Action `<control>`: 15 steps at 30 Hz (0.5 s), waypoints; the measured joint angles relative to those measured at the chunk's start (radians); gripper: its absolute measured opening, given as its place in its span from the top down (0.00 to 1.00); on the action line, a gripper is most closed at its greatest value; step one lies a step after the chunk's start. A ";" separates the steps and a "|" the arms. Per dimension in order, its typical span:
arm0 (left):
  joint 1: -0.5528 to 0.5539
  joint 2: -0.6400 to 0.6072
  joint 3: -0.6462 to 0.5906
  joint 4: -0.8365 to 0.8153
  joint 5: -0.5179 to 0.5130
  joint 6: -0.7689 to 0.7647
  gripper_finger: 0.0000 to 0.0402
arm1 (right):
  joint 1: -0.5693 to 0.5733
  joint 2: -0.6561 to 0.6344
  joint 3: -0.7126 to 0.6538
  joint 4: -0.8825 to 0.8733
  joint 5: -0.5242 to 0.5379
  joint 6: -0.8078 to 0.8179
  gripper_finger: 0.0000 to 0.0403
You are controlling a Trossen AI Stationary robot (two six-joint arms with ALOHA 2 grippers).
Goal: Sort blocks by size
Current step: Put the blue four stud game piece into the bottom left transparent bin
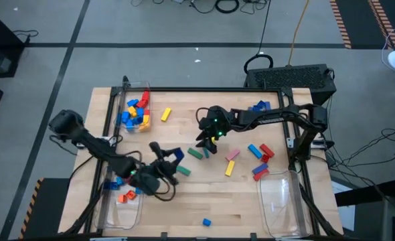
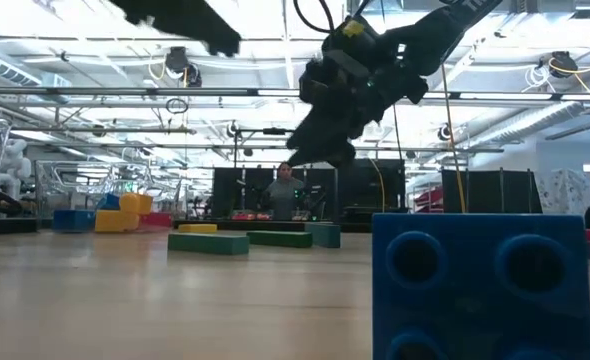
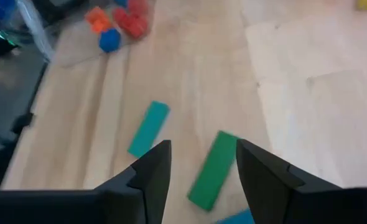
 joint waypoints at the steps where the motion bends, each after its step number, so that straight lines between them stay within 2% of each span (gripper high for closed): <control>1: -0.009 -0.032 0.015 -0.099 0.058 -0.114 0.62 | 0.001 0.000 -0.004 -0.004 0.005 -0.006 0.59; 6: -0.030 -0.142 0.088 -0.655 0.451 -0.724 0.62 | 0.000 0.000 -0.026 0.009 0.006 -0.022 0.59; 8: -0.041 -0.161 0.104 -0.825 0.586 -0.912 0.62 | 0.000 0.000 -0.038 0.007 0.007 -0.030 0.59; 11: -0.081 -0.183 0.107 -1.020 0.763 -1.089 0.62 | 0.001 0.000 -0.049 0.004 0.006 -0.042 0.59; 13: -0.111 -0.193 0.108 -1.078 0.872 -1.166 0.62 | 0.001 0.000 -0.052 -0.017 0.008 -0.045 0.59; 15: -0.141 -0.206 0.108 -1.113 0.936 -1.218 0.62 | 0.004 0.000 -0.052 -0.035 0.011 -0.060 0.59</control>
